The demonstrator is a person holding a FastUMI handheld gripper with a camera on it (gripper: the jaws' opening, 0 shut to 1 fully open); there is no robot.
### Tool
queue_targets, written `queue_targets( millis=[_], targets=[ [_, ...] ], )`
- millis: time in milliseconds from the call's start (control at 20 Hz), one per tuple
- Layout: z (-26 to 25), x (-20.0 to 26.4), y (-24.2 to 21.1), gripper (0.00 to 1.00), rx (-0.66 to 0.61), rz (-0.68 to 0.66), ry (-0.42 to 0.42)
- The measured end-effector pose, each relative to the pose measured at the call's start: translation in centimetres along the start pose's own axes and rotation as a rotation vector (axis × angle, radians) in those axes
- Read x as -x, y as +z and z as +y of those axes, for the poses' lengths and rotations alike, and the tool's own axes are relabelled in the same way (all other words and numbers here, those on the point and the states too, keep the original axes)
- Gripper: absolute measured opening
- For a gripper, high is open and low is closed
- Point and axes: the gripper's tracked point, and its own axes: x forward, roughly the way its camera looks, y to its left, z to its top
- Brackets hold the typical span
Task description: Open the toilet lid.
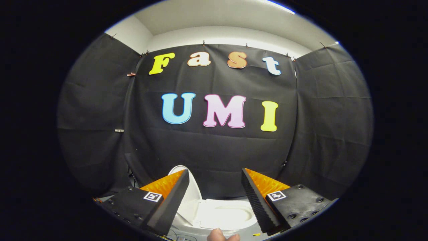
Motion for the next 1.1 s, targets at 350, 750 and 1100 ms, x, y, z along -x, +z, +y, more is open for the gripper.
queue_targets(
  millis=[350, 750, 1100],
  targets=[
    [-8.0, 4.6, 1.0, 0.98, -0.019, -0.053, -0.055],
    [-12.8, 9.1, 0.2, 0.98, -0.051, -0.077, -0.066],
    [-14.8, 11.3, -1.4, 0.98, -0.044, -0.083, -0.055]
  ],
)
